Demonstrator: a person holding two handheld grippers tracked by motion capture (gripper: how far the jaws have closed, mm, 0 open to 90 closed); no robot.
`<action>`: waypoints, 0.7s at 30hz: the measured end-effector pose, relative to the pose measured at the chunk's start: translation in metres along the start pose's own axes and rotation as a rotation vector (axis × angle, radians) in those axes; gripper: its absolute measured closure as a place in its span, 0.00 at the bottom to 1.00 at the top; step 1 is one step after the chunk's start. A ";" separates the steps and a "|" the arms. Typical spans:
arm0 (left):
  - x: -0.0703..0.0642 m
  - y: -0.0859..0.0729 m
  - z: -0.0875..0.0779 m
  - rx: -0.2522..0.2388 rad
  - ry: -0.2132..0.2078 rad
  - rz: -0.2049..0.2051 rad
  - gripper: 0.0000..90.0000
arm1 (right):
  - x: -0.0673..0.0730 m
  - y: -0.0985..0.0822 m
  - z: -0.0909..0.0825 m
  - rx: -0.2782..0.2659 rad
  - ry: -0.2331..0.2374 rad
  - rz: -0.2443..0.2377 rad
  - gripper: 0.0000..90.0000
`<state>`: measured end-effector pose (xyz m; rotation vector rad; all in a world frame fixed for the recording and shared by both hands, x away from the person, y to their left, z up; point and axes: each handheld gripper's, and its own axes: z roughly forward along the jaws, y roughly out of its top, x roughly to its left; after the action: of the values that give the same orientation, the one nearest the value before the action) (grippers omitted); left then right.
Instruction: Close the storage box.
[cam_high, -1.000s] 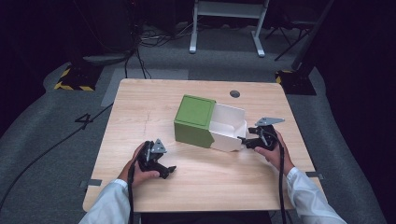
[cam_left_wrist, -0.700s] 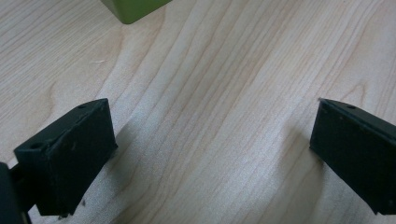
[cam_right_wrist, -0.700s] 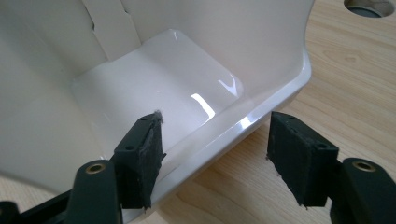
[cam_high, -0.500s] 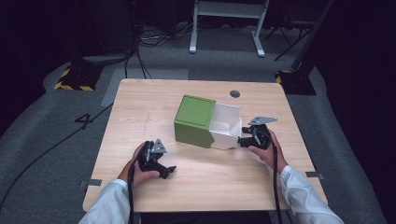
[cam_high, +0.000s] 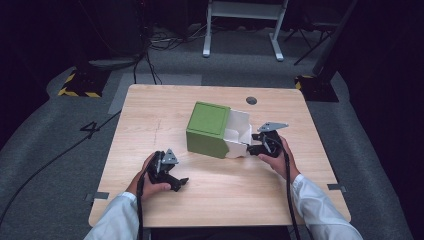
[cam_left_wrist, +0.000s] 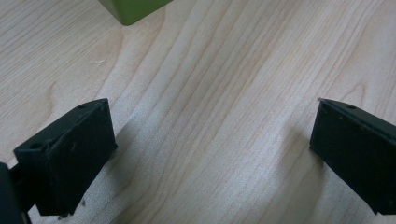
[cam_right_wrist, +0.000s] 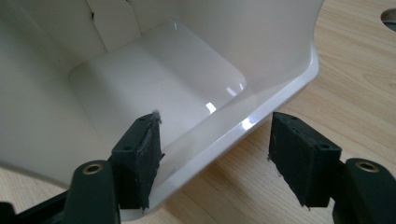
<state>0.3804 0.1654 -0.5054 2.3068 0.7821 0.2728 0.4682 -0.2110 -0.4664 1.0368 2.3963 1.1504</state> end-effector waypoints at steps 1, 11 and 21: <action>0.000 0.000 0.000 0.000 0.000 0.000 0.00 | 0.001 0.000 0.001 -0.002 0.003 0.000 0.39; 0.000 0.000 0.000 0.000 0.000 0.000 0.00 | 0.012 0.010 0.010 -0.018 0.014 -0.010 0.36; 0.000 0.000 0.000 0.000 0.000 0.000 0.00 | 0.021 0.018 0.018 -0.018 0.021 -0.023 0.34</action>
<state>0.3804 0.1654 -0.5054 2.3070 0.7820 0.2730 0.4715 -0.1780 -0.4633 0.9939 2.4028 1.1793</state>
